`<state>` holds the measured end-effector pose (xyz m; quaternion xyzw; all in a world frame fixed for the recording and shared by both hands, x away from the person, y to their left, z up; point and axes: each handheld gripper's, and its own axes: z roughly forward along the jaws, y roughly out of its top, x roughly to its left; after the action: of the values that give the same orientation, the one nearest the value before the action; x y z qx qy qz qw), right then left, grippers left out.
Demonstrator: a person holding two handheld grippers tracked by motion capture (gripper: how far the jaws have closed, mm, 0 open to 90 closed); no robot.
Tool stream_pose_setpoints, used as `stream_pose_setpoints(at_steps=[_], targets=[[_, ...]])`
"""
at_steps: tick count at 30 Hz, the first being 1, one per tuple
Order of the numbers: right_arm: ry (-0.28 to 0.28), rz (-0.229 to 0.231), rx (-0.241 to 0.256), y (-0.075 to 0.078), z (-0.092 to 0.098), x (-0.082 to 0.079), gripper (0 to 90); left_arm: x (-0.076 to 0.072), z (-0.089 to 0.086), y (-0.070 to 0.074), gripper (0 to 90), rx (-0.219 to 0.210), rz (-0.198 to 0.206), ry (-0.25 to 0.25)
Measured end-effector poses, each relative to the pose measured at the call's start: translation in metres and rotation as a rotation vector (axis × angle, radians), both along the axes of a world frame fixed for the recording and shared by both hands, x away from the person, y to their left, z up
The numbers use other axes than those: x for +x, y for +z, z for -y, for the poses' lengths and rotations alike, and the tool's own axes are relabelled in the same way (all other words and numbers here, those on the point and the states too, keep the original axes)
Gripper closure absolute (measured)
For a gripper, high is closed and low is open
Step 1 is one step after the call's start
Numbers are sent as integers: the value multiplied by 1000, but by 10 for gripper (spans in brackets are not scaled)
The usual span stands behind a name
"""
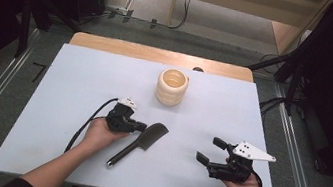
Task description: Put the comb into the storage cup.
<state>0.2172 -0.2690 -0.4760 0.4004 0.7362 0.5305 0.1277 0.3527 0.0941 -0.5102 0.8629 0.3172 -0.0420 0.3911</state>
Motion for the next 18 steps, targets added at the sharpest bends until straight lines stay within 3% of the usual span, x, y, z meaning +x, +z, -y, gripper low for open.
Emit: stream_pose_setpoints(at_steps=[12,18], targets=[[3,1,0,0,0,0,117,-1,2,0,900,1,19,-26],[5,-3,-2,0,1,0,117,-1,-8,15,784,-39,60,-8]])
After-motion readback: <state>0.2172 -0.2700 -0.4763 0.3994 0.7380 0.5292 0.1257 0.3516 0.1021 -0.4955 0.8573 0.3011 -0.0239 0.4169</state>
